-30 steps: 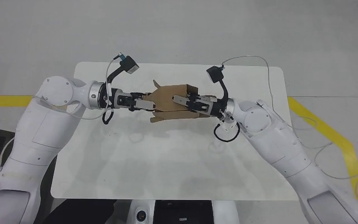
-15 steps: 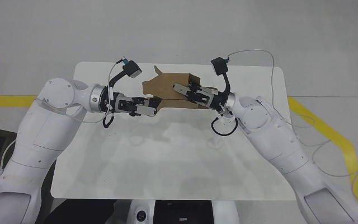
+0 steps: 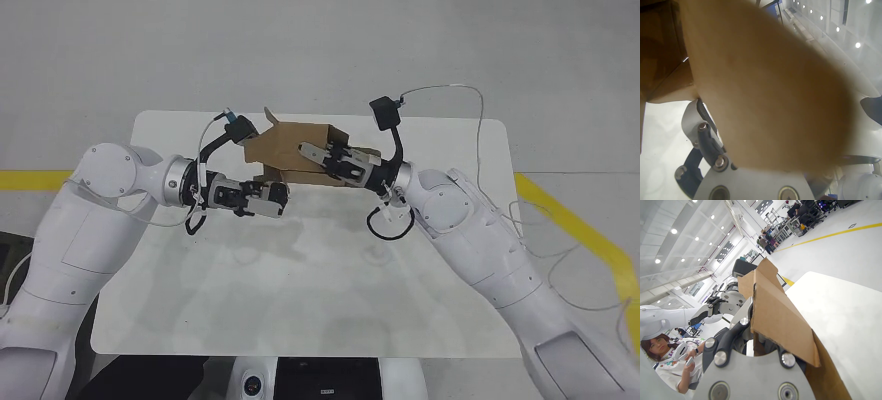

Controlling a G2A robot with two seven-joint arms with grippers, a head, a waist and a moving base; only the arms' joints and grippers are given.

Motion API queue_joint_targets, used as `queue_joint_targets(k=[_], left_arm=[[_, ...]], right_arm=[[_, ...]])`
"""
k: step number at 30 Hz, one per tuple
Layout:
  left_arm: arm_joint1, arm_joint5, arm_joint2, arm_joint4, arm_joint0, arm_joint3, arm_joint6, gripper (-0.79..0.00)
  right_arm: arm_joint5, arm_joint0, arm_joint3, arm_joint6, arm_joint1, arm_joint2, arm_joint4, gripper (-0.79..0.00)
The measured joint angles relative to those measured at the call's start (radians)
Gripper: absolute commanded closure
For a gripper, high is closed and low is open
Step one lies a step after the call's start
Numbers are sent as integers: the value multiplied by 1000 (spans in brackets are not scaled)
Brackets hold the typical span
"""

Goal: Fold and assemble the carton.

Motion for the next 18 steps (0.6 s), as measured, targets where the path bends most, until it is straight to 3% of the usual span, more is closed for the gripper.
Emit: queue_joint_targets(k=[18], left_arm=[[-5, -9, -16, 26, 5, 7, 15, -785]], right_arm=[[-21, 0, 30, 61, -40, -25, 56, 0]])
